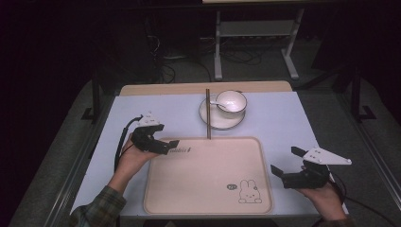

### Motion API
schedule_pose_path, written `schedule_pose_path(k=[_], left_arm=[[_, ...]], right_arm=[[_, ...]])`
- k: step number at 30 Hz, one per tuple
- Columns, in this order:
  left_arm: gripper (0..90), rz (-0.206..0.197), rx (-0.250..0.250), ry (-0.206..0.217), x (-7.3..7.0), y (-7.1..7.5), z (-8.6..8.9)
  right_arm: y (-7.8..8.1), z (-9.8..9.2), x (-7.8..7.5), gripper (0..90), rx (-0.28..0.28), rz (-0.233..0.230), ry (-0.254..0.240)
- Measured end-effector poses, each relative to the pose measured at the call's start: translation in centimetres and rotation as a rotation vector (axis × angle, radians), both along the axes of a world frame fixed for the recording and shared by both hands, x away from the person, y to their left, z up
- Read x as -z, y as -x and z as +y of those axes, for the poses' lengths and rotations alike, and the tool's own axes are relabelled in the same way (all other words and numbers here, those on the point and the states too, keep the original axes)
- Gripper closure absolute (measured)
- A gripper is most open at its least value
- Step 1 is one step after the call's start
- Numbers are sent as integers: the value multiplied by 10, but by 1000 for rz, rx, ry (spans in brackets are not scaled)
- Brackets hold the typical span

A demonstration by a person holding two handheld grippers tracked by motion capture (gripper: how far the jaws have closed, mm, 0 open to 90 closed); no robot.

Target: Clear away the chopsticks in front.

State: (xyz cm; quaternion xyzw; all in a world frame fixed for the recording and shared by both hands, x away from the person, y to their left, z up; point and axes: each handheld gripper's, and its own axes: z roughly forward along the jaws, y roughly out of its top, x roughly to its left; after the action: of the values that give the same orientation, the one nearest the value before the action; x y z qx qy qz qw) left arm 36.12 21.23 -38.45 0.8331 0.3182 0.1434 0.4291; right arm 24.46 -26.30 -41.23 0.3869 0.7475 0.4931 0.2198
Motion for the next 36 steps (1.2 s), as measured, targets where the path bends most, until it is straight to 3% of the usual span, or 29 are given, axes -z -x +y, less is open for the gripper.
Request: schedule_pose_path(k=[7, 18, 20, 25, 28, 36], left_arm=[[97, -4, 3, -8, -5, -18, -18], [100, 23, -9, -17, -6, -64, -58], [153, 25, -5, -19, -6, -68, -62], [155, 41, -13, -35, -1, -86, -83], [158, 57, -17, -75, 8, -99, -101], [261, 76, -31, -111, 19, -114, -121]], right_arm=[[0, 0, 0, 0, 3, -1, 1], [-1, -1, 1, 0, 1, 4, 0], [-1, -1, 1, 0, 1, 4, 0], [-1, 0, 2, 0, -5, 6, 1], [0, 1, 2, 0, -8, 3, -5], [0, 0, 1, 0, -10, -1, -11]])
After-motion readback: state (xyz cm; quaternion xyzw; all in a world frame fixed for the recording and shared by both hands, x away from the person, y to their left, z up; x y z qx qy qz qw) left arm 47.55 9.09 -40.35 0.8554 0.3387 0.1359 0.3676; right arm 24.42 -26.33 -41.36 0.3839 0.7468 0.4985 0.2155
